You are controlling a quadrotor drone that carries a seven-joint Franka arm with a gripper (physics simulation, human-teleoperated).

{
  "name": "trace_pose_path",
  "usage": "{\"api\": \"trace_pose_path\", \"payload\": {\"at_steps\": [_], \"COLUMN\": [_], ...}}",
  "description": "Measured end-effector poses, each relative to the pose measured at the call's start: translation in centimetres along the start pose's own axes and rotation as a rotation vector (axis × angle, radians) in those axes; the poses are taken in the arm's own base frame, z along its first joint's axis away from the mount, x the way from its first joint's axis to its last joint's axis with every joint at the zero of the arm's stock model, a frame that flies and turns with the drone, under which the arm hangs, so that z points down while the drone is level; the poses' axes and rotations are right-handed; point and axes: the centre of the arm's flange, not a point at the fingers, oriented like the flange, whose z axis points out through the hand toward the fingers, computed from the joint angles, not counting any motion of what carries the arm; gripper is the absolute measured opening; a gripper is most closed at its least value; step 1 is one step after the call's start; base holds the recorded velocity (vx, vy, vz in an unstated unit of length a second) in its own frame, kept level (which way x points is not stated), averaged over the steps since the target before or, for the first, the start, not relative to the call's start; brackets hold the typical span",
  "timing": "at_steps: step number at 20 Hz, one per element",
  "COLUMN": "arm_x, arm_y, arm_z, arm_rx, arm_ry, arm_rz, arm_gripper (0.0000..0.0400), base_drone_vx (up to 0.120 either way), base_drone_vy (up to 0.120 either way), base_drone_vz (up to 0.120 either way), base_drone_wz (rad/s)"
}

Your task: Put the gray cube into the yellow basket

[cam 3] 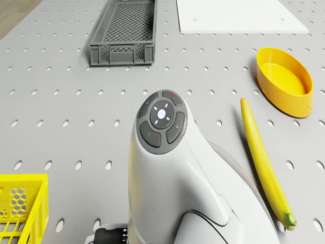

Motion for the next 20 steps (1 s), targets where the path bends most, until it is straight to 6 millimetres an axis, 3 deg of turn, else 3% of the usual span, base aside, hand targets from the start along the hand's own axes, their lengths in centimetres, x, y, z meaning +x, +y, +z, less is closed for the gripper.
{"api": "trace_pose_path", "payload": {"at_steps": [2, 20], "arm_x": [0.0, 1.2], "arm_y": [0.0, -1.2], "arm_z": [0.0, 4.0], "arm_rx": [0.0, 0.0], "arm_ry": [0.0, 0.0], "arm_rz": [0.0, 0.0], "arm_gripper": [0.04, 0.04], "base_drone_vx": [0.1, 0.0], "base_drone_vy": [0.0, 0.0], "base_drone_vz": [0.0, 0.0], "base_drone_wz": [0.0, 0.0]}}
